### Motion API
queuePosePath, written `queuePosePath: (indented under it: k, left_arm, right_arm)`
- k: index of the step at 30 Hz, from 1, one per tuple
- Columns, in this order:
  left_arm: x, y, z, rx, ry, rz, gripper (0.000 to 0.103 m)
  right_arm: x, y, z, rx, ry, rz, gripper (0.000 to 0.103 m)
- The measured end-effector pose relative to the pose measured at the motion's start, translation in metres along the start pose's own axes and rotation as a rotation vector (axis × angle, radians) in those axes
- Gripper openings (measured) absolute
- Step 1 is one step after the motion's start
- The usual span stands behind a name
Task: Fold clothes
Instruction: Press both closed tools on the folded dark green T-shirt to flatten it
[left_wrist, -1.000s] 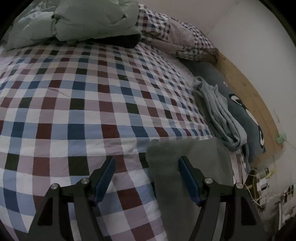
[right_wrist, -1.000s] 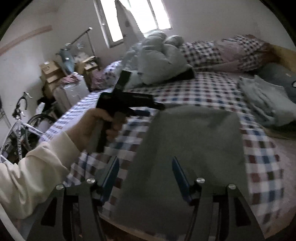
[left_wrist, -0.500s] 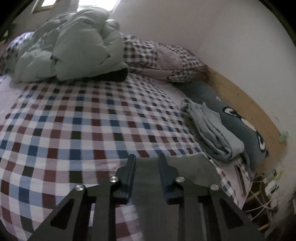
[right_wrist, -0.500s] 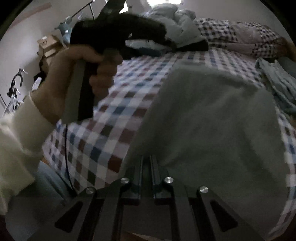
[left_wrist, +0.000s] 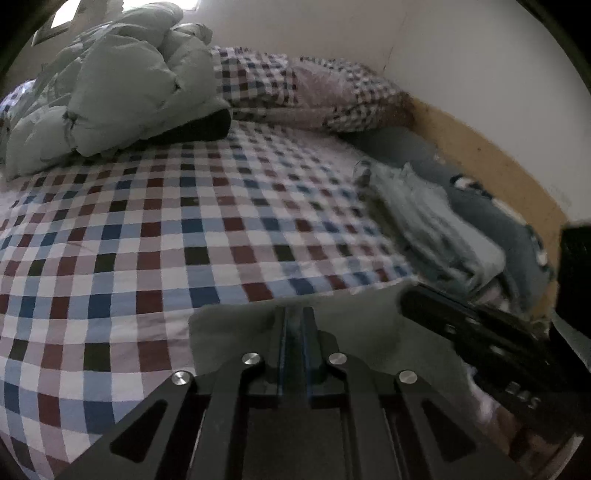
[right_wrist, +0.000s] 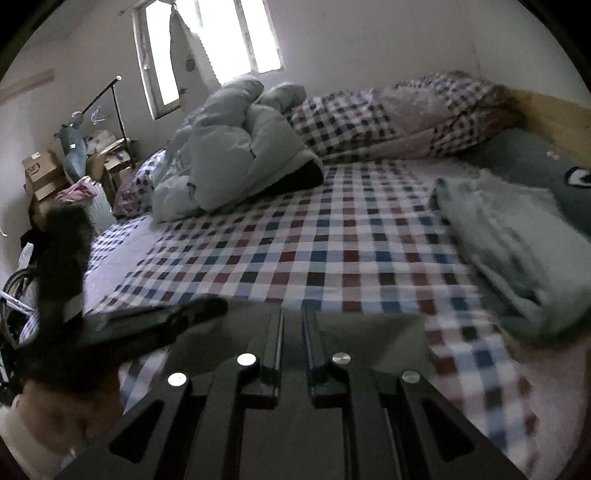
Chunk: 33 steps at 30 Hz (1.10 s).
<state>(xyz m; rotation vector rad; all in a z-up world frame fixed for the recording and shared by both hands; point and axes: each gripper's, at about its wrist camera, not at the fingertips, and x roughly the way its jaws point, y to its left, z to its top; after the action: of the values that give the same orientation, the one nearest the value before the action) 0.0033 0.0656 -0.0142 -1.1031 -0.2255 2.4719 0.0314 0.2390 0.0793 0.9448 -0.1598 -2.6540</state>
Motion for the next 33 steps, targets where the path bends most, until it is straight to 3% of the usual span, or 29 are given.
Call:
queuePosePath:
  k: [6, 8, 15, 17, 20, 22, 26, 33]
  left_arm:
    - [0.021, 0.007, -0.01, 0.033, 0.016, 0.073, 0.002]
    - [0.028, 0.009, -0.013, 0.043, 0.021, 0.095, 0.002]
    - [0.034, 0.023, -0.016, 0.008, 0.012, 0.057, 0.002]
    - [0.034, 0.024, -0.016, 0.003, 0.009, 0.05, 0.002]
    - [0.034, 0.022, -0.016, 0.015, 0.005, 0.059, 0.002]
    - [0.034, 0.02, -0.016, 0.021, 0.002, 0.063, 0.002]
    - [0.029, 0.015, -0.016, 0.035, -0.018, 0.076, 0.002]
    - [0.004, -0.011, -0.023, 0.089, -0.072, 0.152, 0.005]
  right_arm:
    - [0.07, -0.009, -0.006, 0.014, 0.125, 0.032, 0.008]
    - [0.082, -0.016, -0.011, 0.03, 0.155, 0.015, 0.002]
    - [0.094, -0.046, -0.014, 0.064, 0.208, 0.007, 0.0]
    - [0.091, -0.059, -0.014, 0.08, 0.213, -0.035, 0.0]
    - [0.089, -0.092, -0.016, 0.111, 0.225, -0.165, 0.0]
    - [0.086, -0.113, -0.018, 0.172, 0.234, -0.153, 0.0]
    - [0.075, -0.117, -0.018, 0.131, 0.211, -0.207, 0.004]
    - [0.022, -0.098, -0.002, 0.089, 0.045, -0.128, 0.005]
